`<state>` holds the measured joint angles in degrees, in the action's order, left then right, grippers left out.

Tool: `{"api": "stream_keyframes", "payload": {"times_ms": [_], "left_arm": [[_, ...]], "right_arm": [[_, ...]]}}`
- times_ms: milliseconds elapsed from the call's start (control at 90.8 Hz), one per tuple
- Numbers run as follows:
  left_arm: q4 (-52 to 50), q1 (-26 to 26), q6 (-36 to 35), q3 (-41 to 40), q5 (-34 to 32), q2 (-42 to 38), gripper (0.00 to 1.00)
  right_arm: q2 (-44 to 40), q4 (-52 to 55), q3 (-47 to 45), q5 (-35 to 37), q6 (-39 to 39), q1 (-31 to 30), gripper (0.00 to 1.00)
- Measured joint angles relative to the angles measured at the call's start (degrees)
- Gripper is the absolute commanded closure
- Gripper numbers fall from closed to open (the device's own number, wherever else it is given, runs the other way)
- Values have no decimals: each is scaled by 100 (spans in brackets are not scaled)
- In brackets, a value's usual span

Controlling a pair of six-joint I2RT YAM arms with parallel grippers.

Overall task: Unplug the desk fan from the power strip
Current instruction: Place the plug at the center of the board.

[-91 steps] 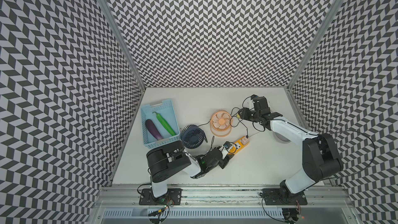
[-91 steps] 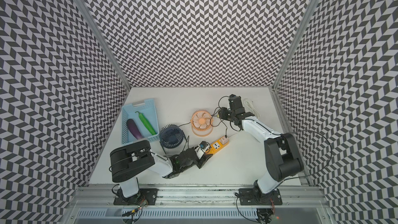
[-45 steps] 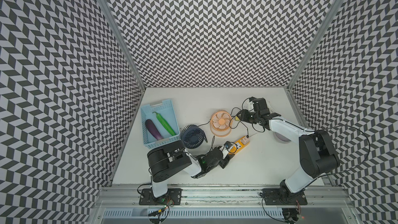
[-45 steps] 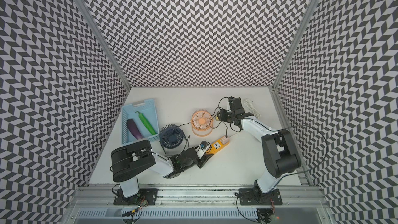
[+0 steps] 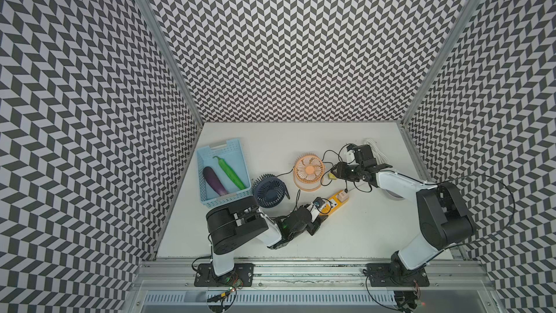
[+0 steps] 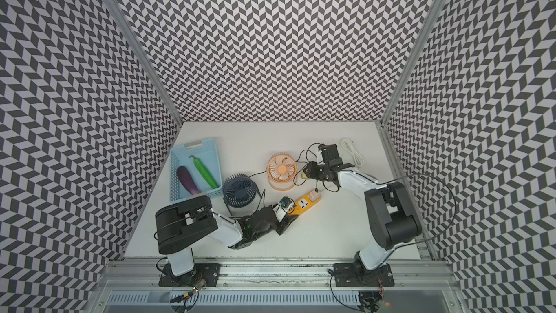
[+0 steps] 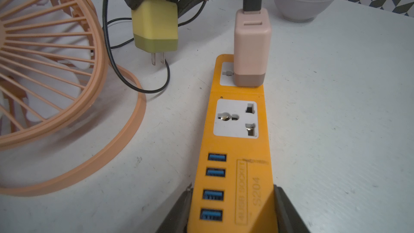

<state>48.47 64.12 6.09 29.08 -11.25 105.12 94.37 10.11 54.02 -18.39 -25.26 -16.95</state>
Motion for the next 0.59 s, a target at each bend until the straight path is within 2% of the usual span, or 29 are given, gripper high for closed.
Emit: {"api": "stream_keyframes", "payload": {"times_ms": [319,595], "left_arm": [[11,0,0,0,-2,9,68],[35,2,0,11,-2,31,68]], "right_arm": [[203,15,87,-105,42,0,58],[197,17,208,-175,76,0,49]]}}
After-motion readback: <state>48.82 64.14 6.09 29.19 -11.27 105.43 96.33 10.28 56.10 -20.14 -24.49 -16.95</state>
